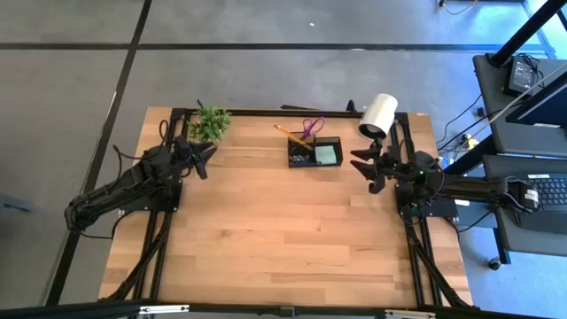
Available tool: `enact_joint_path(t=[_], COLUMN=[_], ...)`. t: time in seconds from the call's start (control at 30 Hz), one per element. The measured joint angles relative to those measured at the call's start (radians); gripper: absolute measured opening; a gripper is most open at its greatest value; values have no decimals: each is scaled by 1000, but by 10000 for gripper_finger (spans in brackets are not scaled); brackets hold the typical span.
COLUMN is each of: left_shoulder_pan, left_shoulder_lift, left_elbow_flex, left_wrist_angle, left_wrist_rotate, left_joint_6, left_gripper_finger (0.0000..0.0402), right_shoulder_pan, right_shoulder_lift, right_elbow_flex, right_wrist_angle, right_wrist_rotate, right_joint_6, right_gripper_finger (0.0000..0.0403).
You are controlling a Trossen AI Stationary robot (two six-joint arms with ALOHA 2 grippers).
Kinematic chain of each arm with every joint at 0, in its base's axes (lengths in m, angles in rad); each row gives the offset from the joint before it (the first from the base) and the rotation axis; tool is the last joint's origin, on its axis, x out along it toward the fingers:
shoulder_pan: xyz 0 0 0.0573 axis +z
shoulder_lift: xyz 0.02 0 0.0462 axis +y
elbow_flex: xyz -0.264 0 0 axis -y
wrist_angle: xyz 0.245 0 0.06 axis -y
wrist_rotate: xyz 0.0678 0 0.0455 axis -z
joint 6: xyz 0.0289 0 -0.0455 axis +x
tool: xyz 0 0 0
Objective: Pick and place office supplies into organizer
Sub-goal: Return to Home Position
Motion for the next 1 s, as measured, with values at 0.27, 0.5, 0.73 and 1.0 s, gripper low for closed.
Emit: enact_joint_path(t=[0.27, 0.5, 0.73, 1.0], left_shoulder_pan=[-3, -3, -3, -3], left_shoulder_lift=[0, 0, 0, 0], left_elbow_flex=[0, 0, 0, 0], left_wrist_angle=[-1, -1, -1, -1], left_wrist_rotate=[23, 23, 23, 23], left_joint_6=[45, 130, 132, 132], left_gripper_finger=[127, 127, 127, 127], right_shoulder_pan=[0, 0, 0, 0], right_shoulder_lift=[-84, -189, -292, -421], right_elbow_flex=[0, 0, 0, 0], right_wrist_angle=[-70, -193, -301, -408], right_wrist_rotate=[-1, 33, 59, 129], right_joint_6=[12, 5, 25, -23], right_gripper_finger=[174, 174, 174, 174])
